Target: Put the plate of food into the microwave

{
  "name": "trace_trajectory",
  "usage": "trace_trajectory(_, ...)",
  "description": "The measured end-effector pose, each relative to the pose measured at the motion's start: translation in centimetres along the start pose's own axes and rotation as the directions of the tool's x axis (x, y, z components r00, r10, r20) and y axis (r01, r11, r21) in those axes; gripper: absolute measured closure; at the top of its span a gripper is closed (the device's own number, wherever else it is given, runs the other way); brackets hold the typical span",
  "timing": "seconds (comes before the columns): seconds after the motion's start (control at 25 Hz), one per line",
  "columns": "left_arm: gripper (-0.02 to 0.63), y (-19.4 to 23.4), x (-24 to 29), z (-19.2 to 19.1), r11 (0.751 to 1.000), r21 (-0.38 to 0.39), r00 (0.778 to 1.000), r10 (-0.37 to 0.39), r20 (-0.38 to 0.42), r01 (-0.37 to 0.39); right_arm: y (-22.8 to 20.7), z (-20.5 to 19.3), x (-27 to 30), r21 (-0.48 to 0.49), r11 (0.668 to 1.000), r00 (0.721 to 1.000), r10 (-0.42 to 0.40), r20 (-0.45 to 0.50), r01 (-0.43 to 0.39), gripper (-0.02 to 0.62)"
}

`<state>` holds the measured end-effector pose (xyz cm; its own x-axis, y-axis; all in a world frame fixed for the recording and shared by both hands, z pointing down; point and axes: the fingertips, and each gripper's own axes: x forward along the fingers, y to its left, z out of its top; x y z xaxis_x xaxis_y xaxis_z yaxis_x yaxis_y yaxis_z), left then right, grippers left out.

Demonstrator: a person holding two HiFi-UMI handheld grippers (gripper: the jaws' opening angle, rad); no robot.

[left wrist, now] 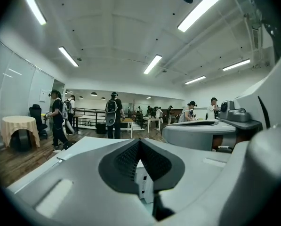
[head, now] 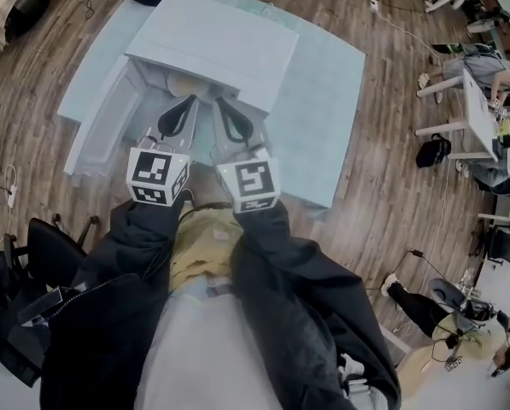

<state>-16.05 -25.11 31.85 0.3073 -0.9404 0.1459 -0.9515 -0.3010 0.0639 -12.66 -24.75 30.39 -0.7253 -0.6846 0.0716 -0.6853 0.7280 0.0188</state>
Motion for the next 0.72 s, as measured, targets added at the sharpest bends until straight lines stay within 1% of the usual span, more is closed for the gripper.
trace_trajectory(0.2, 0.611, -0.4, 0.3, 1.2, 0.999, 0.029, 1.0, 0.017, 0.025, -0.018, -0.7, 1.2, -0.4, -0.018, 1.0, 1.0, 0.002, 0.024, -0.001, 0.597)
trace_trajectory(0.4, 0.611, -0.5, 0.9, 2.0, 0.998, 0.052, 0.999, 0.032, 0.032, -0.034, -1.3, 2.1, -0.3, -0.022, 1.0, 0.999, 0.006, 0.039, -0.005, 0.597)
trace_trajectory(0.72, 0.611, -0.5, 1.6, 2.2, 0.997, 0.065, 0.998, 0.044, 0.034, -0.046, -1.9, 2.1, -0.1, -0.027, 1.0, 0.999, 0.018, 0.051, -0.016, 0.597)
